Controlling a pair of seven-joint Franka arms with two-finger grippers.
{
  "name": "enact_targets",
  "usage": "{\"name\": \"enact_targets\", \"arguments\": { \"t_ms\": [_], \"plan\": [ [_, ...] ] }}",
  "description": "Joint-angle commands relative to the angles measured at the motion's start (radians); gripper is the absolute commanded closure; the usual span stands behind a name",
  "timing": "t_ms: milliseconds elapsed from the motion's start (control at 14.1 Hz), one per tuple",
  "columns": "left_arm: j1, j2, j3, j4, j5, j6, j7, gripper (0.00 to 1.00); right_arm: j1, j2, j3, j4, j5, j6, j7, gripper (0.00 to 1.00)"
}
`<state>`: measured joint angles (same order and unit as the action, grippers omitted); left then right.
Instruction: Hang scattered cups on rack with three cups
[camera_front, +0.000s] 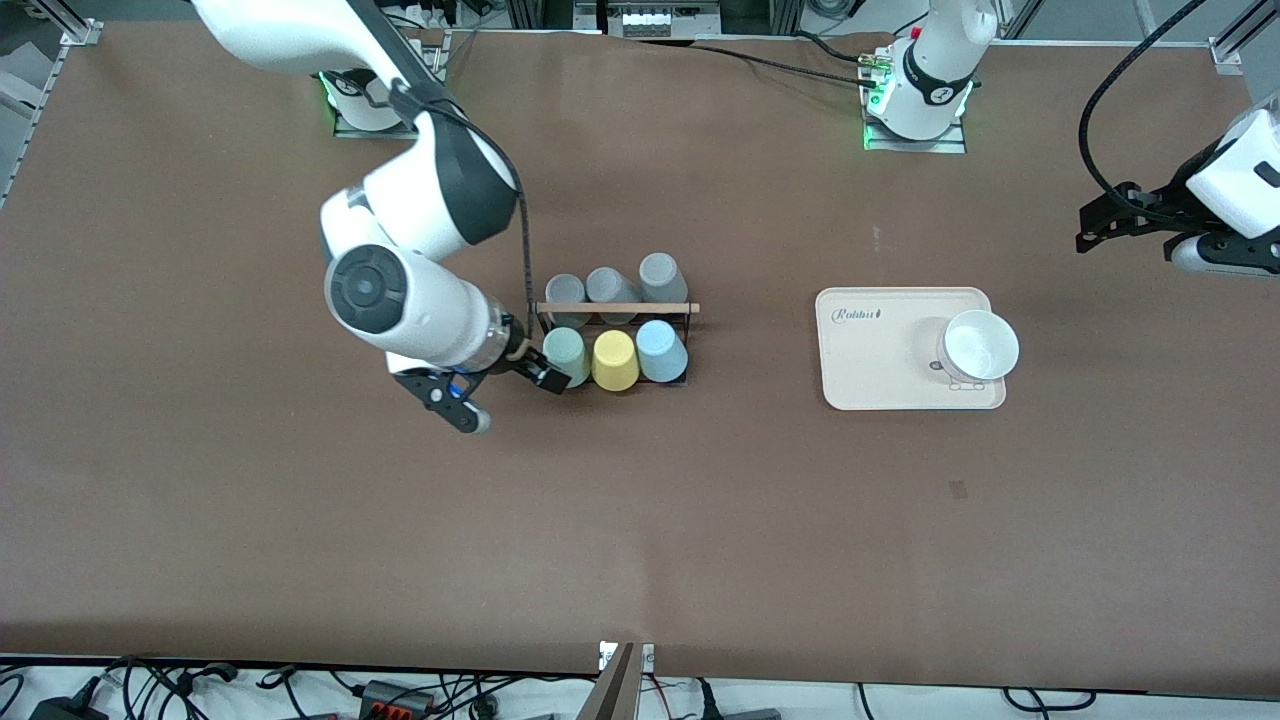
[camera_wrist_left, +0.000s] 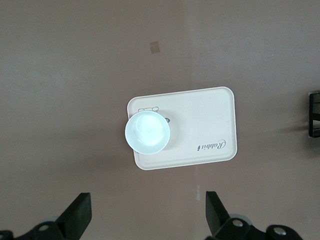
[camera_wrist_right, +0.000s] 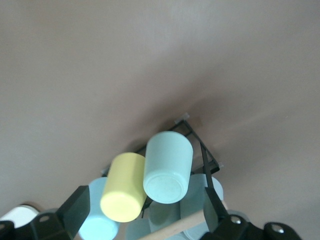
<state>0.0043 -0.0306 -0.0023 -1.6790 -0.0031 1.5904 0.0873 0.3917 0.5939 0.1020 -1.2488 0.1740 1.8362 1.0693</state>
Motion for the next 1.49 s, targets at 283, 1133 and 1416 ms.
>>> {"name": "enact_targets", "arguments": {
  "t_ms": [283, 1133, 1416],
  "plan": [
    [0.000, -0.003, -0.010, 0.012, 0.008, -0.018, 0.003, 0.00, -0.166, -0.095, 0.008, 0.006, -0.074, -0.090, -0.328, 0.00],
    [-0.003, -0.003, -0.012, 0.012, 0.008, -0.021, 0.003, 0.00, -0.336, -0.299, -0.132, -0.012, -0.186, -0.272, -1.082, 0.00],
    [-0.003, -0.003, -0.012, 0.012, 0.008, -0.021, 0.000, 0.00, -0.361, -0.328, -0.180, -0.017, -0.188, -0.294, -1.240, 0.00]
  ]
}}
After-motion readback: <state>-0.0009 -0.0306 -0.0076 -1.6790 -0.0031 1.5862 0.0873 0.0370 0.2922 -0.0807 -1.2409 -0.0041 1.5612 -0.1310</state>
